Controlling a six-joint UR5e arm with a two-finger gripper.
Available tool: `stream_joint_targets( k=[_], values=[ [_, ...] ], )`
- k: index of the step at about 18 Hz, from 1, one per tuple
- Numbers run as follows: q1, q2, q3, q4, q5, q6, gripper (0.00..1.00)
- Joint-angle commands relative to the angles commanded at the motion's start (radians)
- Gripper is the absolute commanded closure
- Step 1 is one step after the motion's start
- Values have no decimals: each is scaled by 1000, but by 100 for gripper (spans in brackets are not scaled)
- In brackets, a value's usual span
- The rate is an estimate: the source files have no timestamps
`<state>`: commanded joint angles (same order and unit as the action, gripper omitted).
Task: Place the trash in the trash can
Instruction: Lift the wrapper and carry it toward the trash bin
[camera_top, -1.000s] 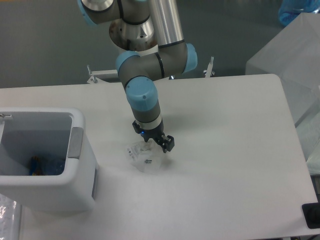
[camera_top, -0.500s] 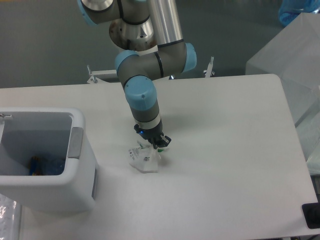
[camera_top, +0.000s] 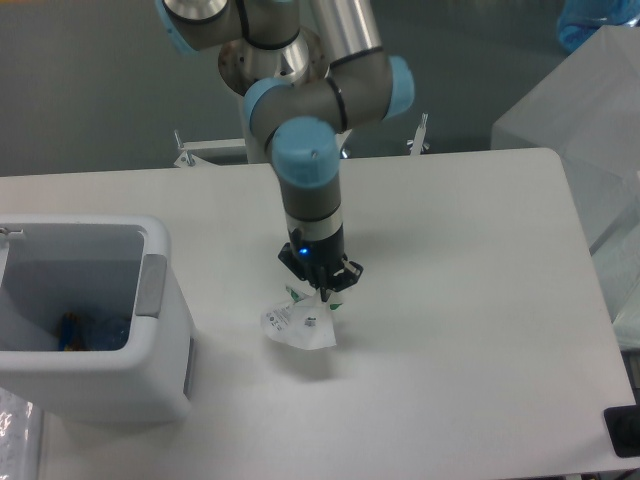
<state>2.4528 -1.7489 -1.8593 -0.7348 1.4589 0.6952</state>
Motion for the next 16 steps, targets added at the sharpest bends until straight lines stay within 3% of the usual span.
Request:
stream_joint_targets(
  k=[11,16],
  values=[
    [0,107,238,2,-118,-433,96],
    [-87,138,293,3,-124,-519,96]
  ],
)
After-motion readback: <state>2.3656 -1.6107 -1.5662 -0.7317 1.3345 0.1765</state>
